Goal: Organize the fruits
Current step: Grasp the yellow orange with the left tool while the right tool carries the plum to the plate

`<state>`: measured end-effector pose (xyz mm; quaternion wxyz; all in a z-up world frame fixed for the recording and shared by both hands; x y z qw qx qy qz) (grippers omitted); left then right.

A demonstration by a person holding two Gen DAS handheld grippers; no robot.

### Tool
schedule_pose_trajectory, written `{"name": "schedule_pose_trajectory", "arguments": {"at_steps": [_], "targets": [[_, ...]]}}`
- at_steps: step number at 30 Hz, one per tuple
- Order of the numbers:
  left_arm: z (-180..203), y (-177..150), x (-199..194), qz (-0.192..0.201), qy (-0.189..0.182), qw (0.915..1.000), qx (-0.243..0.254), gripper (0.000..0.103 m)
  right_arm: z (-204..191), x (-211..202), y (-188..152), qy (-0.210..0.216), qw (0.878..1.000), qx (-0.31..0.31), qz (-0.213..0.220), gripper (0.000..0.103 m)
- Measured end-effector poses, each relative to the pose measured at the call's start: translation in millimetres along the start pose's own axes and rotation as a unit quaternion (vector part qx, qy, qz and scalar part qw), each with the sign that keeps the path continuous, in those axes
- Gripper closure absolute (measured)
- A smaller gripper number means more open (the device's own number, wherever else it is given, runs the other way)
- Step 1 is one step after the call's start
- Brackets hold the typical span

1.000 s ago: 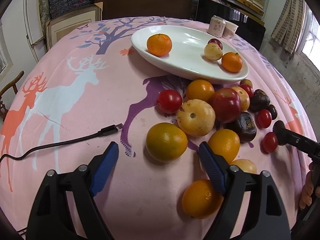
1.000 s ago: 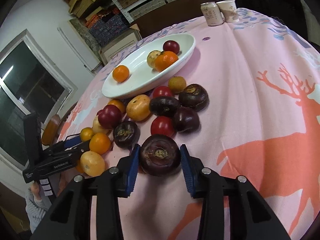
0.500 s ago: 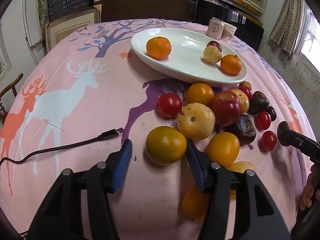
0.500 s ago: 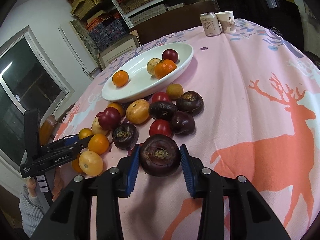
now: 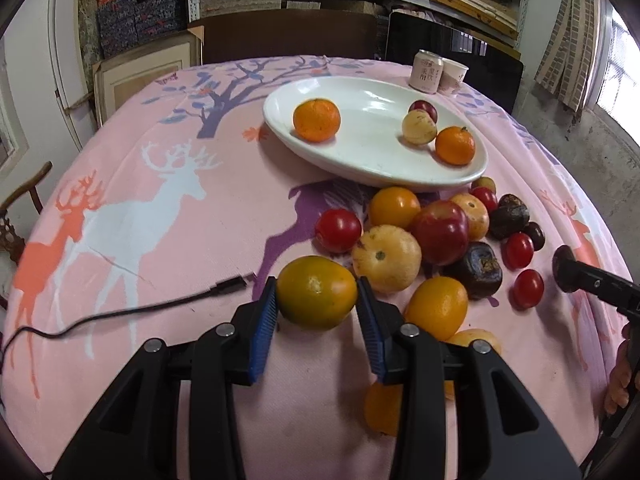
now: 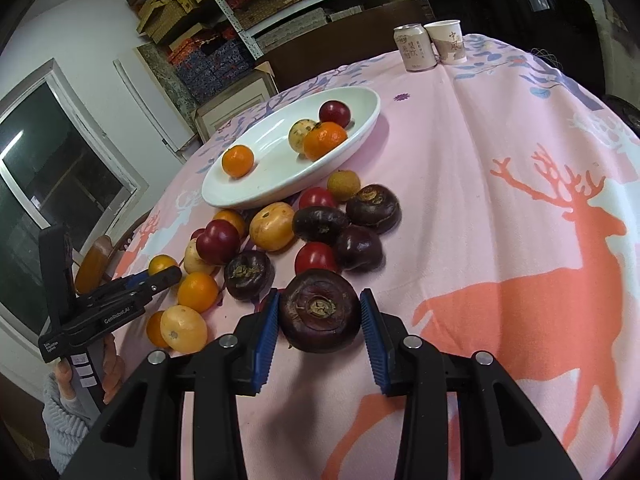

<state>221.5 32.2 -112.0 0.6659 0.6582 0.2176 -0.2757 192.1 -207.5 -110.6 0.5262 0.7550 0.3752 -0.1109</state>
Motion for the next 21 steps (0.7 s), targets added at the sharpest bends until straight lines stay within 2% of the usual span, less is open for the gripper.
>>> {"name": "schedule_pose_trajectory", "arguments": {"at_steps": [4, 8, 10, 13, 15, 21], "targets": [[1, 41, -9, 0.026, -0.001, 0.9996, 0.015, 0.065, 0, -20, 34, -0.01, 0.999, -0.011, 0.031, 0.063], [3, 95, -6, 0.052, -0.001, 0.9985, 0.017, 0.065, -18, -34, 96, -0.009, 0.996, -0.035, 0.082, 0.063], [1, 120, 4, 0.058, -0.007, 0.9983, 0.004, 0.065, -27, -29, 119, -0.005, 0.995, -0.041, 0.093, 0.063], [-1, 146, 36, 0.049, -0.004, 0.9988, -0.006, 0.065, -39, 0, 150, 0.002, 0.994, -0.05, 0.093, 0.063], [-2, 153, 55, 0.041, 0.002, 0.9991, -0.01, 0.065, -44, 33, 165, 0.003, 0.996, -0.053, 0.079, 0.063], [-10, 167, 122, 0.01, -0.004, 0.9996, -0.028, 0.065, -41, 115, 176, 0.009, 0.997, -0.069, 0.021, 0.063]]}}
Point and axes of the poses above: each gripper's, at about its wrist camera, not at the fingertips, and x roughly the way its jaws point, z to its right, y to its top, the point moved 6 cm from there along x, roughly the way its jaws point, and after that the axes turned 9 degrees about z, right-handed, at the moved point
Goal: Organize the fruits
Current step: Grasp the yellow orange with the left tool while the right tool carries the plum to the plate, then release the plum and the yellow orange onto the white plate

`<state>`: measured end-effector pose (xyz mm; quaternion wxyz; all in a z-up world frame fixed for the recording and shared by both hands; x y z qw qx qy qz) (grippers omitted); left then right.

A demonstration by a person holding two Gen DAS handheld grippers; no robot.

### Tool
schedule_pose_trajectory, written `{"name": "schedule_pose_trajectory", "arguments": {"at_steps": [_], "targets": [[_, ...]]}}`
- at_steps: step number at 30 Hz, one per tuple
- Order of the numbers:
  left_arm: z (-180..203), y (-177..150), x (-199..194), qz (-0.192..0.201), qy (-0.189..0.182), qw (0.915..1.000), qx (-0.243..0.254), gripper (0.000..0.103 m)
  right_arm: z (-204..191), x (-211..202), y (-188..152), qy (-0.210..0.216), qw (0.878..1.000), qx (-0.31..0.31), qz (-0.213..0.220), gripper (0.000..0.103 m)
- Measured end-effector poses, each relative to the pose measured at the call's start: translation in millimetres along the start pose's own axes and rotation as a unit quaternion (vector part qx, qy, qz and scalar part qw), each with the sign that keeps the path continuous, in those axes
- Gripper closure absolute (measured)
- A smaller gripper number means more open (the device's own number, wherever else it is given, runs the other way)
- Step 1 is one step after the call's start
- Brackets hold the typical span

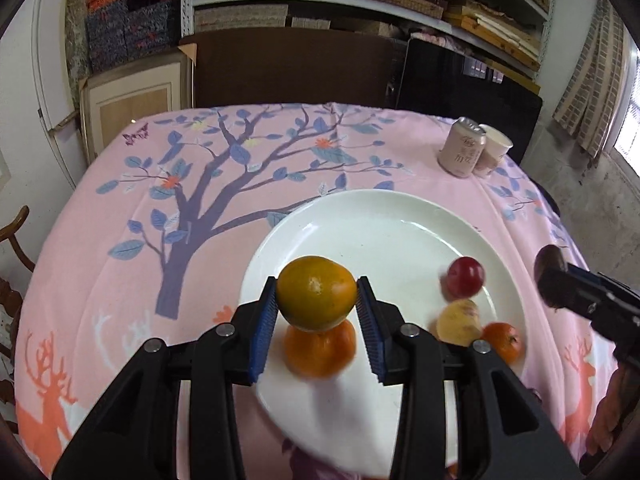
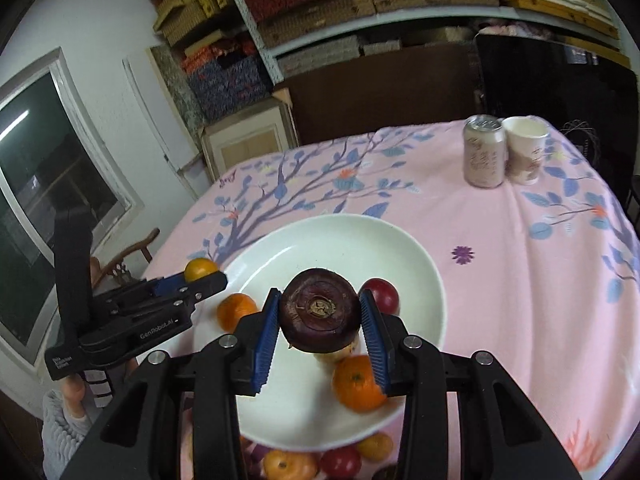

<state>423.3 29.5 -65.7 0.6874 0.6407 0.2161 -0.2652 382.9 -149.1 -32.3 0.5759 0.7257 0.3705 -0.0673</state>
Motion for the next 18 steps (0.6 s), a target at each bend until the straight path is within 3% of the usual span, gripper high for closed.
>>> {"name": "schedule_pose_trajectory", "arguments": {"at_steps": [5, 6, 8, 9, 13, 18], "targets": [[-4, -6, 28, -0.024, -0.01, 0.9996, -0.007, 0.064, -3, 40, -9, 0.017, 0.998, -0.038, -0.038, 0.061], [-5, -8, 29, -0.023, -0.011, 0.9996, -0.007, 0.063, -5, 43, -10, 0.022, 0.998, -0.039, -0.037, 0.053], [-7, -7, 25, -0.019, -0.003, 0.9998, -0.003, 0.042, -3, 39, -9, 0.037, 0.999, -0.025, -0.024, 0.035], [-8, -6, 22, -0.014, 0.0, 0.9999, -0.006, 0.038, 0, 35, -8, 0.041, 0.999, -0.018, -0.02, 0.035], [-8, -5, -6, 0.011, 0.005, 0.9999, -0.005, 0.035, 11, -3, 2, 0.044, 0.999, 0.005, 0.019, 0.035], [-19, -30, -51, 0.032, 0.023, 0.9991, -0.011, 0.023, 38, -83, -8, 0.035, 0.993, 0.062, 0.097, 0.017]]}}
Point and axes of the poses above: each gripper's, at about its wrist camera, not at the fingertips, and x roughly the way its jaws point, z to its right, y to its top, the point moved 6 cm from there along x, roughly the way its jaws point, and after that the axes turned 9 degrees about z, right-handed, at the moved point
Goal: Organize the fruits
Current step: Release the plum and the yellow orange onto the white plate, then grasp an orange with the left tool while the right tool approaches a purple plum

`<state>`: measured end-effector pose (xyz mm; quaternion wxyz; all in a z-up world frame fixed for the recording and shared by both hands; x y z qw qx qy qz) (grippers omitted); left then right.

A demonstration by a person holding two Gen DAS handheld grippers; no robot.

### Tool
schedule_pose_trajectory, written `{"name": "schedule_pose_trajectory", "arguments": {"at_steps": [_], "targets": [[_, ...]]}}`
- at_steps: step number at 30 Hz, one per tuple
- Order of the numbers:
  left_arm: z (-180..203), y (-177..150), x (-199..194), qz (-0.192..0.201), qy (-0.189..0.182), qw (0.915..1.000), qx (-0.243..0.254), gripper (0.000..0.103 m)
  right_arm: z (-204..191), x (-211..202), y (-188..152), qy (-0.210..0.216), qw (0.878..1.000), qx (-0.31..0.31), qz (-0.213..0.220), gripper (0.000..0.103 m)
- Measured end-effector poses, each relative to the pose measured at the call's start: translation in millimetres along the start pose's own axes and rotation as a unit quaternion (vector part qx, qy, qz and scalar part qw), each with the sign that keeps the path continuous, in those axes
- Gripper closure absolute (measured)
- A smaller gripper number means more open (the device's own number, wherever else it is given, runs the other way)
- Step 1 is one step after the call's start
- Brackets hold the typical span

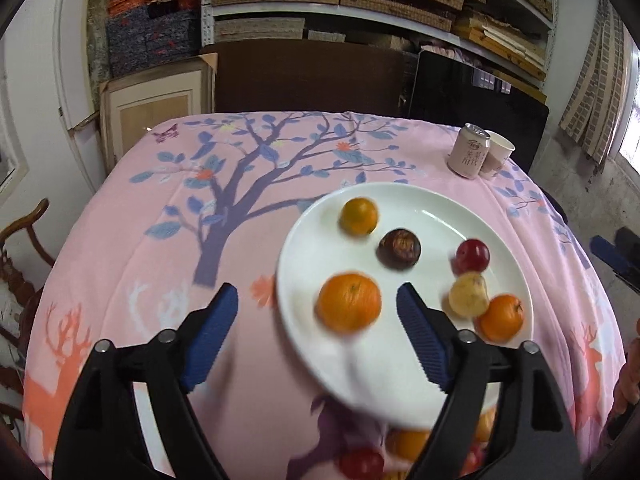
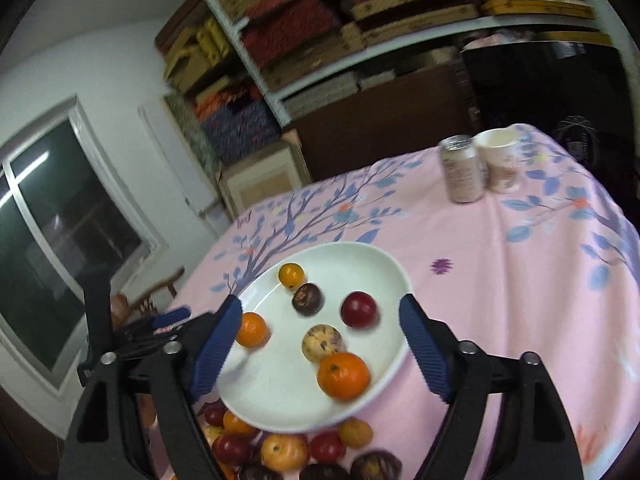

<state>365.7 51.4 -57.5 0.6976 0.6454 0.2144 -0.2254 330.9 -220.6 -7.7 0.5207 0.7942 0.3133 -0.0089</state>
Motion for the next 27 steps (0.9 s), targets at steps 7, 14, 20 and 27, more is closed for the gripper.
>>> {"name": "schedule_pose_trajectory", "arguments": {"at_steps": [7, 14, 20, 27], "targets": [[-19, -77, -59, -0.011, 0.014, 0.9994, -0.029, 0.023, 38, -85, -52, -0.045, 0.995, 0.054, 0.072, 0.015], [-12, -140, -115, 0.0, -0.001, 0.9999, -0.015, 0.018, 41, -99, -93, -0.069, 0.996, 0.048, 0.043, 0.008], [13, -149, -125, 0.009, -0.011, 0.999, 0.042, 0.013, 45, -99, -96, -0.079, 0.994, 0.059, 0.038, 0.008], [22, -155, -122, -0.013, -0.021, 0.9976, 0.064, 0.012, 56, -90, -102, -0.077, 0.992, 0.097, 0.014, 0.008]]}}
Point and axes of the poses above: each gripper's, at about its wrist camera, not at the fingertips, and x roughly the way its jaws point, z to its right, y to its top, the point moved 6 cm from there along x, roughly the way its jaws point, and after that the axes turned 9 degrees about z, right-handed, at the moved point
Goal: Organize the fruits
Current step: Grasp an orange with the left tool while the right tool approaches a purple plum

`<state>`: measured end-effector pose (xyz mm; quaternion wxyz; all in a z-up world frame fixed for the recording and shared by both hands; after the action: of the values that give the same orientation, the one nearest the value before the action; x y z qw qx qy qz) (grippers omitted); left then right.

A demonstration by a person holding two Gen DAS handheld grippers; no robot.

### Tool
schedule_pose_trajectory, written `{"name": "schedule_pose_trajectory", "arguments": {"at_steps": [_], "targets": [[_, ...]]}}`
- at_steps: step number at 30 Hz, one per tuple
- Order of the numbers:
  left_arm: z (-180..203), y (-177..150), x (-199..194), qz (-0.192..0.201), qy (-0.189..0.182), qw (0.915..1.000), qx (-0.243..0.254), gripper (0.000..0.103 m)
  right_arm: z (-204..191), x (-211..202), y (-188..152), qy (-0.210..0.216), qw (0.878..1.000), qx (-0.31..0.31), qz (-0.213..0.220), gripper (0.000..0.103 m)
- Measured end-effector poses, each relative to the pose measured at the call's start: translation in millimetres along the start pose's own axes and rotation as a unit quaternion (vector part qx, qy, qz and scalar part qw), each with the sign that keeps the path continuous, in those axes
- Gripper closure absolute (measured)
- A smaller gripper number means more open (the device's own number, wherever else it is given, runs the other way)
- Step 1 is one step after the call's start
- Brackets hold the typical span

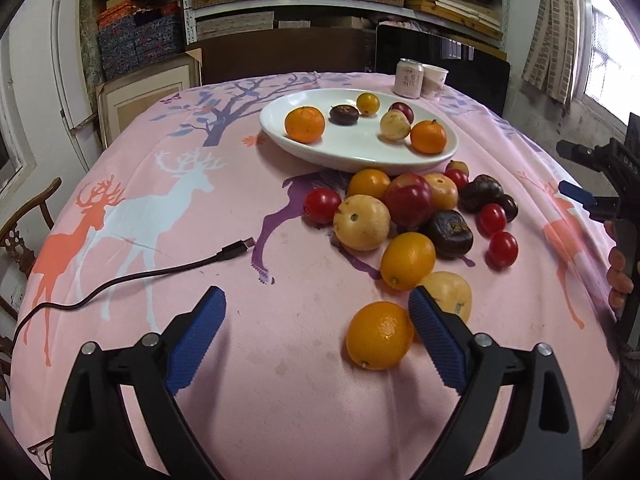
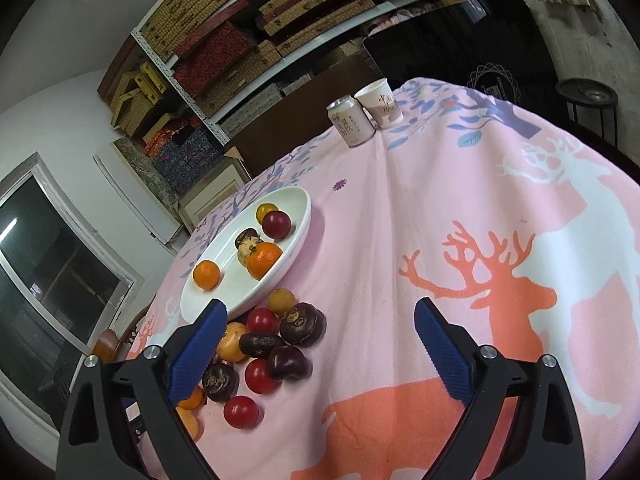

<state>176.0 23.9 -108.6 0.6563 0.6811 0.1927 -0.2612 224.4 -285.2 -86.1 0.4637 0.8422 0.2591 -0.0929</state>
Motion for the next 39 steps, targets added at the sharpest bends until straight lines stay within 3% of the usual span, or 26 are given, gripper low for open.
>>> {"name": "schedule_pose_trajectory", "arguments": {"at_steps": [9, 14, 17, 22, 28, 30, 32, 34, 39], "targets": [[2, -8, 0, -0.023, -0.014, 0.9996, 0.012, 0.007, 2, 3, -1, 0.004, 1.0, 0.005, -0.007, 0.008], [-31, -2, -10, 0.009, 0.029, 0.9983, -0.049, 0.007, 2, 3, -1, 0.004, 1.0, 0.007, -0.006, 0.007], [-37, -3, -15, 0.012, -0.001, 0.9963, -0.085, 0.008, 4, 4, -2, 0.005, 1.0, 0.008, -0.007, 0.007], [-18, -7, -12, 0.001, -0.006, 0.9995, -0.031, 0.007, 2, 5, -3, 0.004, 1.0, 0.005, -0.008, 0.007], [-18, -8, 2, -0.031, -0.009, 0.9989, -0.034, 0.007, 1, 7, -6, 0.002, 1.0, 0.004, -0.016, 0.007], [-18, -7, 6, -0.033, -0.009, 0.9988, -0.034, 0.012, 0, 8, -7, 0.001, 1.0, 0.001, -0.016, 0.007], [-15, -8, 9, -0.042, -0.016, 0.9985, -0.031, 0.028, 0, 8, -6, 0.001, 1.0, 0.001, -0.015, 0.007], [-13, -12, 14, -0.056, -0.02, 0.9979, -0.026, 0.034, 0, 8, -6, 0.002, 1.0, 0.002, -0.017, 0.007], [-13, -10, 16, -0.054, -0.024, 0.998, -0.025, 0.034, -2, 8, -7, 0.002, 1.0, -0.003, -0.02, 0.007]]}}
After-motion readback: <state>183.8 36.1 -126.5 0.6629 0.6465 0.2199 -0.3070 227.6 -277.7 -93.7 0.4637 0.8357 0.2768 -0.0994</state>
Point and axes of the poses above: each gripper's, at about its wrist camera, not at the fingertips, and x roughly the way its jaws point, z to its right, y to its top, the point moved 6 cm from there along x, roughly the way its jaws point, and after that the axes turned 9 degrees about z, right-handed, at the moved point
